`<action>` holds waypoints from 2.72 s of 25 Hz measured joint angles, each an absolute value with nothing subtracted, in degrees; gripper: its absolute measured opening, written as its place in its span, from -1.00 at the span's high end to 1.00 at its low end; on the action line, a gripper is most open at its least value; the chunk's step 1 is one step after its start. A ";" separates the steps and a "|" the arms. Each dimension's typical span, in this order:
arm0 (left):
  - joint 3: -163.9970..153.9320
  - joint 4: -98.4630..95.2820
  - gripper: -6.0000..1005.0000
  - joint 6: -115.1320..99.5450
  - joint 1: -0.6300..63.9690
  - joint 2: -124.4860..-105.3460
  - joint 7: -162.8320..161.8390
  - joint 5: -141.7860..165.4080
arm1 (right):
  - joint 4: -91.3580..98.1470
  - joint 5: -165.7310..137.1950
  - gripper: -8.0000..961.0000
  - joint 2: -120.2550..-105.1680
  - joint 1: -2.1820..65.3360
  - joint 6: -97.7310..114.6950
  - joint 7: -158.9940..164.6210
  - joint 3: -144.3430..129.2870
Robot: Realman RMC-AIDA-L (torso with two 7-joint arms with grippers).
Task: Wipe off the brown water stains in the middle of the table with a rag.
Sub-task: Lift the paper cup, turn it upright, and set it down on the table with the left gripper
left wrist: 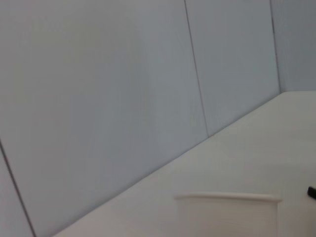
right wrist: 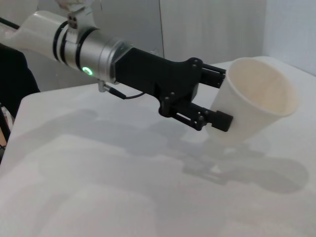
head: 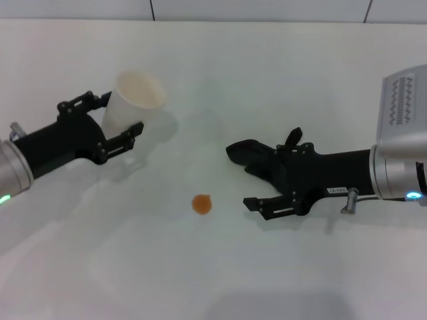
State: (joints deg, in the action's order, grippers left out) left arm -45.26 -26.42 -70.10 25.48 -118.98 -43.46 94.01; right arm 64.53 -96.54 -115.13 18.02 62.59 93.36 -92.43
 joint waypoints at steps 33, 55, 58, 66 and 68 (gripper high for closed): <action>-45.63 -19.46 -0.46 -71.83 16.09 -119.66 -28.76 85.28 | 63.90 -96.59 -0.74 -115.18 17.94 61.33 91.51 -96.35; -45.80 -18.90 -0.46 -69.36 14.32 -119.56 -30.18 84.31 | 64.34 -96.06 -0.74 -115.21 18.03 61.12 91.44 -98.46; -45.79 -19.01 -0.46 -69.46 13.97 -119.57 -29.55 84.04 | 64.37 -95.98 -0.74 -115.22 18.14 60.81 91.51 -98.81; -45.28 -19.01 -0.46 -70.50 13.08 -119.48 -27.32 82.91 | 64.36 -95.89 -0.74 -115.22 18.19 60.04 91.64 -99.14; -45.27 -19.08 -0.46 -70.19 13.14 -119.46 -28.50 82.90 | 64.39 -95.88 -0.74 -115.23 18.19 60.03 91.64 -99.14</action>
State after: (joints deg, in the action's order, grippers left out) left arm -45.27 -19.08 -70.19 13.14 -119.46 -28.50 82.90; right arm 64.39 -95.88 -115.23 18.19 60.03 91.64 -99.14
